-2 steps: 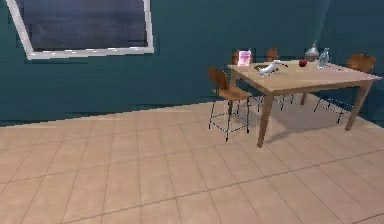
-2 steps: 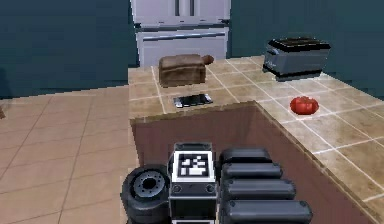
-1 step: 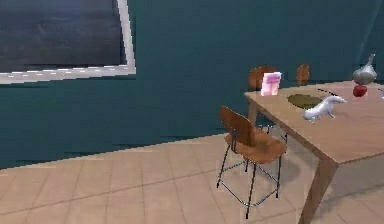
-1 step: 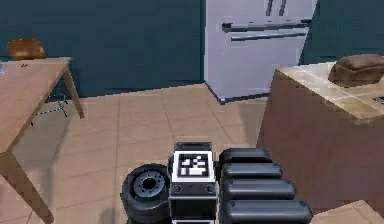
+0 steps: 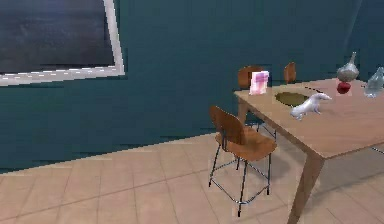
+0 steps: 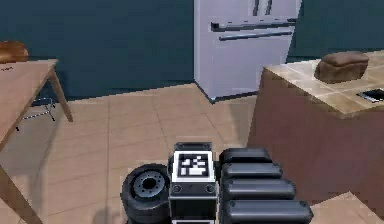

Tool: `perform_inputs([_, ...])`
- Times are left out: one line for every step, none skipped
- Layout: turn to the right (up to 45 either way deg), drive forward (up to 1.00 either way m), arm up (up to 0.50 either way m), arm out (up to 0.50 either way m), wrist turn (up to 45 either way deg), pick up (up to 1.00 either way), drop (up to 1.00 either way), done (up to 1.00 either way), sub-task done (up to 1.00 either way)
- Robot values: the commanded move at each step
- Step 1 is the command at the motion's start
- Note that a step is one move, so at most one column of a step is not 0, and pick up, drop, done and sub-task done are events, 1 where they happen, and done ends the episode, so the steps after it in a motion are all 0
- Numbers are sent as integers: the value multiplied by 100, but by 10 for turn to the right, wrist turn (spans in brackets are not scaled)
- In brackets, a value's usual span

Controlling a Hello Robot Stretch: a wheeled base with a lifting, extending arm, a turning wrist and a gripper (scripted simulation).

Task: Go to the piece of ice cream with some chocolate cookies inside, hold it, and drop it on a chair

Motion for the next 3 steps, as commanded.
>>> perform_inputs([0, 55, 0, 0, 0, 0, 0, 0, 0])
perform_inputs([150, 0, 0, 0, 0, 0, 0, 0, 0])
perform_inputs([-120, 0, 0, 0, 0, 0, 0, 0, 0])
